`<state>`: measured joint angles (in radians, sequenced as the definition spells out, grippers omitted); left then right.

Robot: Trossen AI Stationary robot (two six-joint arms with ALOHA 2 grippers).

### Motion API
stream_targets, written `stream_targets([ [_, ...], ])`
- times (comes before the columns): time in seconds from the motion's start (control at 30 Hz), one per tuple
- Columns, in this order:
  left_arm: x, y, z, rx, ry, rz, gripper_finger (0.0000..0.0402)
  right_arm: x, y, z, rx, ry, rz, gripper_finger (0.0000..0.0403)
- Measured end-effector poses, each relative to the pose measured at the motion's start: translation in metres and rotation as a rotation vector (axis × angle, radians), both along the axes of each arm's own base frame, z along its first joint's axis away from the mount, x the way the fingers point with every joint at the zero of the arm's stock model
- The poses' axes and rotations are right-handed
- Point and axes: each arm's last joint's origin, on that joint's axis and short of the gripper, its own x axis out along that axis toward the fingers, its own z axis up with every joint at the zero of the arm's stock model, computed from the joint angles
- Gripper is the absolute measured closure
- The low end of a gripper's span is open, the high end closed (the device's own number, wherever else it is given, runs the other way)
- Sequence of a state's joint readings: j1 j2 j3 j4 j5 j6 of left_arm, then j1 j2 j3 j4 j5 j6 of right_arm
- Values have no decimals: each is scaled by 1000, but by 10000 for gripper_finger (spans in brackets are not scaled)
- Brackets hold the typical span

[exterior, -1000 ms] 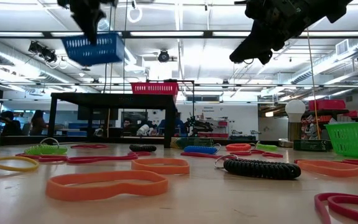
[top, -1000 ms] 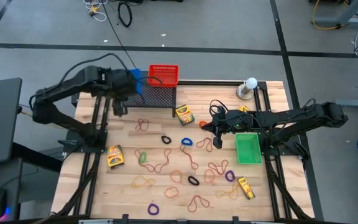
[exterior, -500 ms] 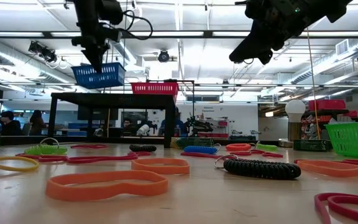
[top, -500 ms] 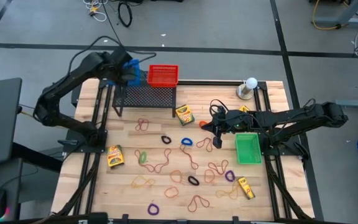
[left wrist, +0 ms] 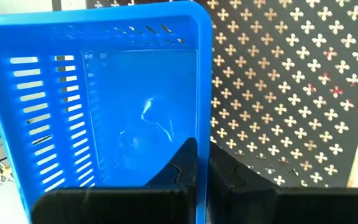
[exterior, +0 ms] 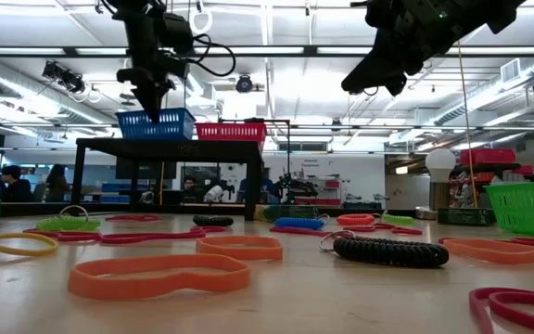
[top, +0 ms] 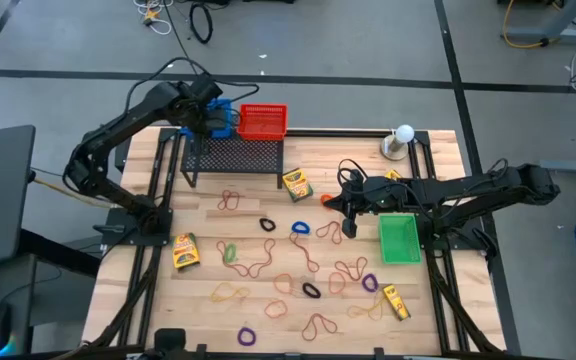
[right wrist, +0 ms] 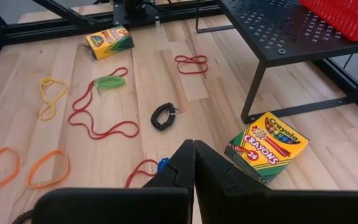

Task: Pick & Place Office Desk Supplies
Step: Put the blue bin on the shelf

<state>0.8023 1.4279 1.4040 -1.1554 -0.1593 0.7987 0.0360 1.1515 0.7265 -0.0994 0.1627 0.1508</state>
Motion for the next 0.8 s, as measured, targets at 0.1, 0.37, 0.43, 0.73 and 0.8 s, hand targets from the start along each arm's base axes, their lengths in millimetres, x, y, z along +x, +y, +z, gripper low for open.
stream_targets([
  [0.1,2,3,-3,-10,-1,2,390,0,0,0,-5,1,2,396],
  [0.37,8,9,-12,-34,27,-5,390,0,0,0,-9,1,4,396],
  [0.43,9,10,-13,-35,30,-4,390,0,0,0,-9,1,4,396],
  [0.73,10,12,-15,-33,30,-4,381,1,0,1,-9,-9,4,396],
  [0.8,10,12,-15,-35,29,1,373,1,0,2,-9,-21,4,396],
])
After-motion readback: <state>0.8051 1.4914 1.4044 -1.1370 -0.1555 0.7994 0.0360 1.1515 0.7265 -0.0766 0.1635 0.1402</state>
